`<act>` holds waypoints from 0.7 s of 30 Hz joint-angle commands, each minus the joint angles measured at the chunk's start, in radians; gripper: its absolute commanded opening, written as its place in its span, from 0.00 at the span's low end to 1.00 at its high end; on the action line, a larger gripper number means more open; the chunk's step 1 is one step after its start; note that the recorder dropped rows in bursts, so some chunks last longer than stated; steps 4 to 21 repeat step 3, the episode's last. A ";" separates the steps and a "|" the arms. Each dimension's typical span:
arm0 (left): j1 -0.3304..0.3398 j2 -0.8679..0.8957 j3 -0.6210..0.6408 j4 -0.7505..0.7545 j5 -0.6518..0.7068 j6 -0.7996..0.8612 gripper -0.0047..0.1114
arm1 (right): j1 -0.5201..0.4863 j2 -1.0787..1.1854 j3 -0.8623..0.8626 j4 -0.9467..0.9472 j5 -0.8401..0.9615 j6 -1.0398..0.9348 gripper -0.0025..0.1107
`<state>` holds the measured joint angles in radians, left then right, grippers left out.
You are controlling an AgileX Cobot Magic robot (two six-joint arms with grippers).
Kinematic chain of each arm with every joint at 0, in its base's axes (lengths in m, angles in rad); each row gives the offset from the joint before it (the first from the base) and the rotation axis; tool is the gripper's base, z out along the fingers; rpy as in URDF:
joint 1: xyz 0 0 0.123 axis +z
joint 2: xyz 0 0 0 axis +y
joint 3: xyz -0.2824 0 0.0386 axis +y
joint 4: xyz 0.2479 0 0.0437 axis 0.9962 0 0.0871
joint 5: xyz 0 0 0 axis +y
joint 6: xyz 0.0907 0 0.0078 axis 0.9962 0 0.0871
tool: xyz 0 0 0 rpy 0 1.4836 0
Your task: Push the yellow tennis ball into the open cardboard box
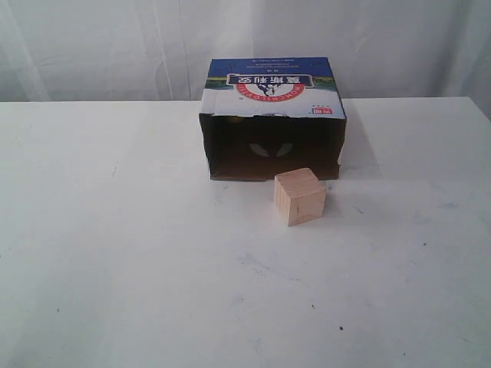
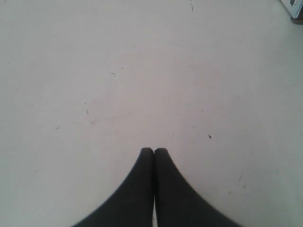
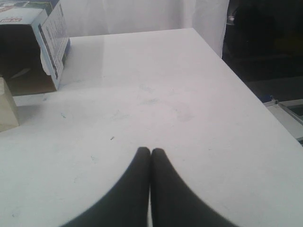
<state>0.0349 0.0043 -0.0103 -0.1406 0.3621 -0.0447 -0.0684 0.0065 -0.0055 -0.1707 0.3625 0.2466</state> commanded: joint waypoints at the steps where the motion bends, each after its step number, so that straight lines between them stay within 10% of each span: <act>1: 0.002 -0.004 0.008 -0.014 0.050 -0.006 0.04 | -0.003 -0.006 0.005 -0.005 -0.010 -0.003 0.02; 21: 0.002 -0.004 0.008 -0.014 0.050 -0.006 0.04 | -0.003 -0.006 0.005 -0.005 -0.010 -0.003 0.02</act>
